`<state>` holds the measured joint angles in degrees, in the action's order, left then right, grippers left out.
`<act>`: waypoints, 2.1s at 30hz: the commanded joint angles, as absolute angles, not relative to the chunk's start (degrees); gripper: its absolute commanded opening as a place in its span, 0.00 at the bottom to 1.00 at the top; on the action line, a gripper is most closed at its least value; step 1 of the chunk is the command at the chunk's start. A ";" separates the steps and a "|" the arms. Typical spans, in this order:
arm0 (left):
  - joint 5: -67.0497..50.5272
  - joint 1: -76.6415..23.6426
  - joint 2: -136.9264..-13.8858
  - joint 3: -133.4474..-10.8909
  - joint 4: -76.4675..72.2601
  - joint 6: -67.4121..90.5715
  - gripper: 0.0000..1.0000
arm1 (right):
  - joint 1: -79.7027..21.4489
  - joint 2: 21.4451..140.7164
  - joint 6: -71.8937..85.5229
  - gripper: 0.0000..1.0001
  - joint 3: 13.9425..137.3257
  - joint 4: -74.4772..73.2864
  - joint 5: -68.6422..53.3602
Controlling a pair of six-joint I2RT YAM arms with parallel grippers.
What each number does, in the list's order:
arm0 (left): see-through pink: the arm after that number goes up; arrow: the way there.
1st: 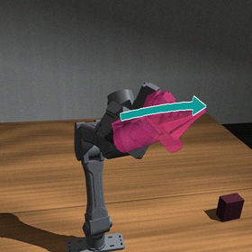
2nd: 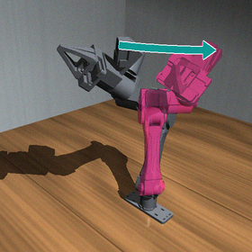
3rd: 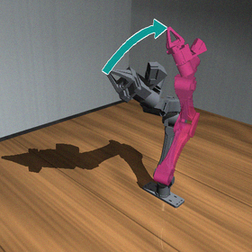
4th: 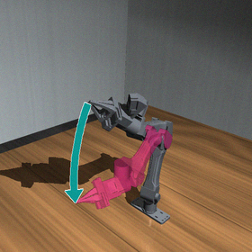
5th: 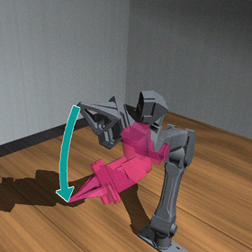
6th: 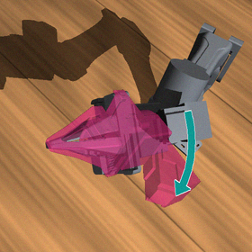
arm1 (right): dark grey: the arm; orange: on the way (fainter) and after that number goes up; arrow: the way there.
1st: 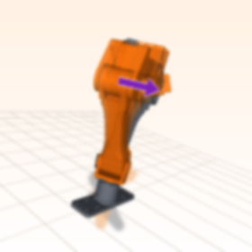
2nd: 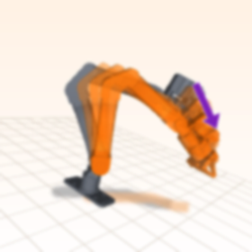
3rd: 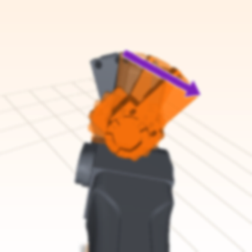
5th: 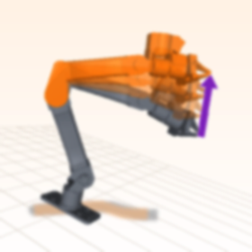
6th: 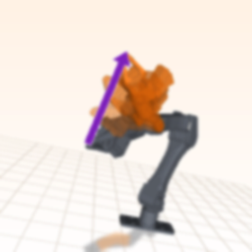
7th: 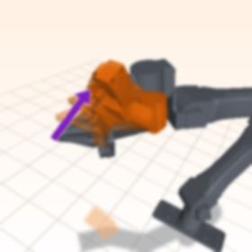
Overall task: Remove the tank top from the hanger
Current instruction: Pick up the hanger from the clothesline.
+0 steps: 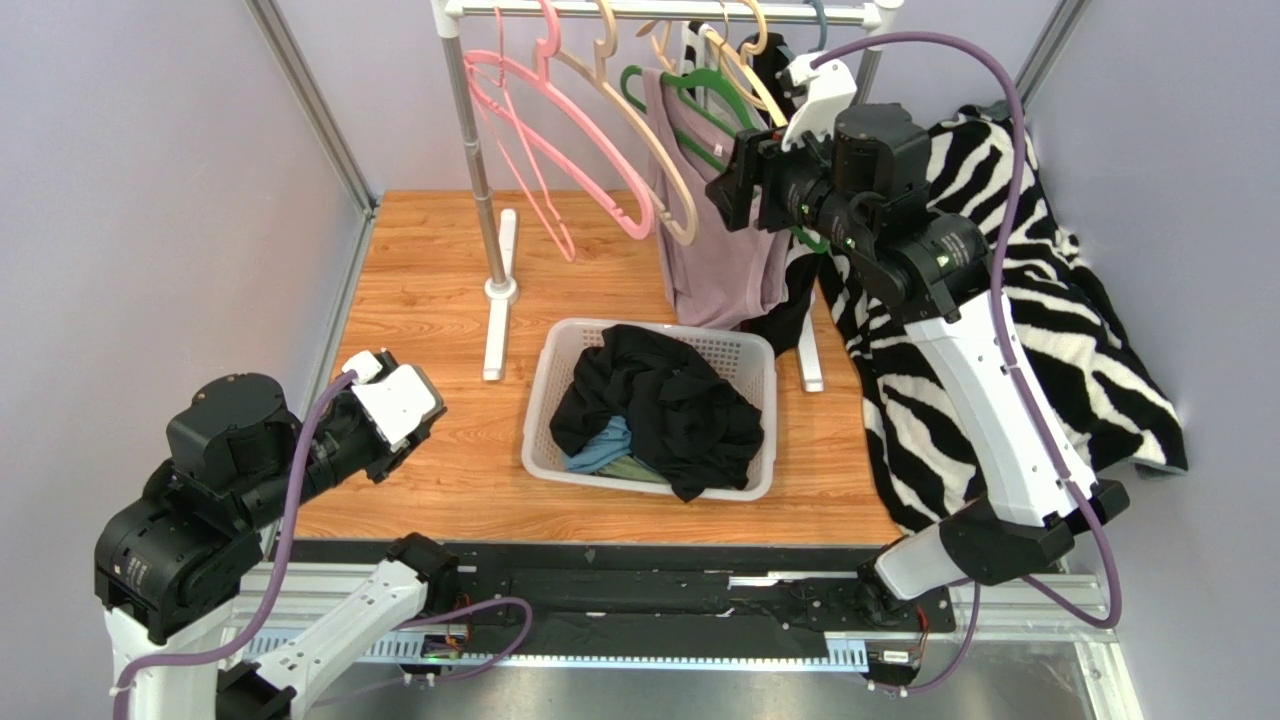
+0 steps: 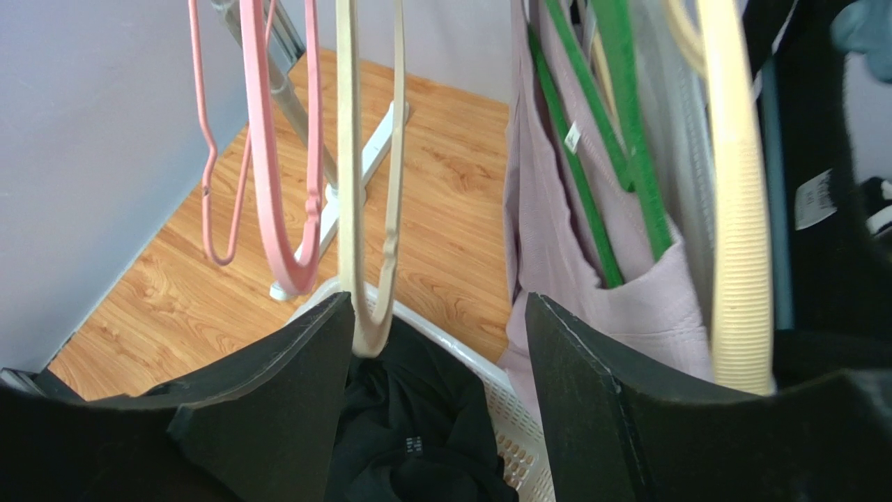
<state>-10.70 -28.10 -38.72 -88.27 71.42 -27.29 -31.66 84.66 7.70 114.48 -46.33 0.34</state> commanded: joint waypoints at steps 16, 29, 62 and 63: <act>-12.39 -27.33 -39.20 -88.86 71.19 -26.54 0.44 | -23.91 91.14 7.65 0.63 122.26 -45.53 -4.22; -13.53 -26.63 -39.29 -88.42 71.19 -26.19 0.44 | -21.01 90.97 7.12 0.63 123.75 -44.56 -7.73; -13.89 -26.10 -39.20 -87.36 70.84 -26.37 0.44 | -15.65 93.96 9.93 0.57 119.80 -42.80 -12.57; -13.80 -26.02 -39.11 -87.36 70.75 -26.37 0.44 | -15.73 93.43 9.76 0.56 118.40 -42.63 -12.31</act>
<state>-13.06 -26.46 -38.74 -87.13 71.57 -27.11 -15.92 94.15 10.04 120.73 -43.86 -12.60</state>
